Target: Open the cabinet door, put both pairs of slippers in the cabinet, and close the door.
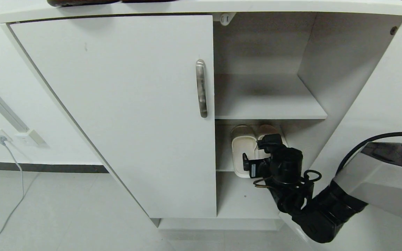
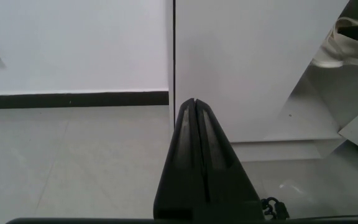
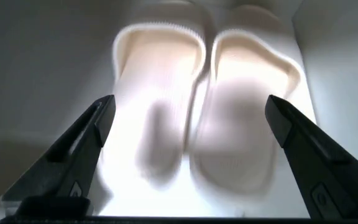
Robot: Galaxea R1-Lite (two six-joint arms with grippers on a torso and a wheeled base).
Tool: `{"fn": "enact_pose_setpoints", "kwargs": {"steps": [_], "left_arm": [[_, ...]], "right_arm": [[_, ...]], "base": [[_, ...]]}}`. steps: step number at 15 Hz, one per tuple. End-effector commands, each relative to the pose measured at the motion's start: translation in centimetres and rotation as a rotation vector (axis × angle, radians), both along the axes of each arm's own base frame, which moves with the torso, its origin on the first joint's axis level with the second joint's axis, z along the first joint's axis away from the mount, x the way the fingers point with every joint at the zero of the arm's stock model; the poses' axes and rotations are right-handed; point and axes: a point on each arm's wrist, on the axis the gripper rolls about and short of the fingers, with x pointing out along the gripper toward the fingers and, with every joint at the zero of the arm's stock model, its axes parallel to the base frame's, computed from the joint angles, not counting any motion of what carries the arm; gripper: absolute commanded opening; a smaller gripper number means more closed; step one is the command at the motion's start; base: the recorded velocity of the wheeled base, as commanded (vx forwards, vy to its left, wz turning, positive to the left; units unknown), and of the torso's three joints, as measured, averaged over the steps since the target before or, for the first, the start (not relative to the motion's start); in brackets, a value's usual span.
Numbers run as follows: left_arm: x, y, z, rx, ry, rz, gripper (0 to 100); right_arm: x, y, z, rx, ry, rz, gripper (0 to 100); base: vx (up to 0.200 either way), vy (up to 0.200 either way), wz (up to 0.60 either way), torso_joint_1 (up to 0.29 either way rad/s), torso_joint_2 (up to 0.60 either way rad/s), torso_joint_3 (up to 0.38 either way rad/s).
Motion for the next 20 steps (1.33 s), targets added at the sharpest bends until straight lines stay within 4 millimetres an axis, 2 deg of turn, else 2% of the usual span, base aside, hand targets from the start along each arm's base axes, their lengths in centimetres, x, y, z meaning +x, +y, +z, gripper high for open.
{"fn": "enact_pose_setpoints", "kwargs": {"steps": [1,2,3,8,14,20], "left_arm": [[0.0,0.0,0.0,0.0,0.001,0.0,0],[0.0,0.0,0.0,-0.001,0.001,0.0,0],[0.0,0.0,0.0,0.0,0.001,0.0,0],[0.0,0.0,0.0,-0.001,0.001,0.0,0],[0.0,0.0,0.0,0.002,0.001,-0.001,0],[0.0,0.0,0.0,-0.004,0.002,0.0,0]], "right_arm": [[-2.6,-0.4,1.0,0.012,-0.014,0.036,100],[-4.3,-0.7,0.5,0.012,-0.014,0.064,100],[-5.0,-0.8,0.3,0.013,-0.015,0.075,100],[-6.8,-1.0,0.2,0.006,-0.007,0.109,100],[-6.9,-1.0,0.2,0.006,-0.008,0.11,100],[-7.1,-0.9,0.2,0.004,-0.009,0.115,100]], "base": [[0.0,0.0,0.0,0.0,0.0,0.0],[0.0,0.0,0.0,0.0,0.0,0.0],[0.0,0.0,0.0,0.0,0.0,0.0],[0.0,0.0,0.0,0.0,0.0,0.0],[0.0,0.0,0.0,0.0,0.0,0.0],[-0.2,0.0,0.0,0.001,0.0,0.002]]}}
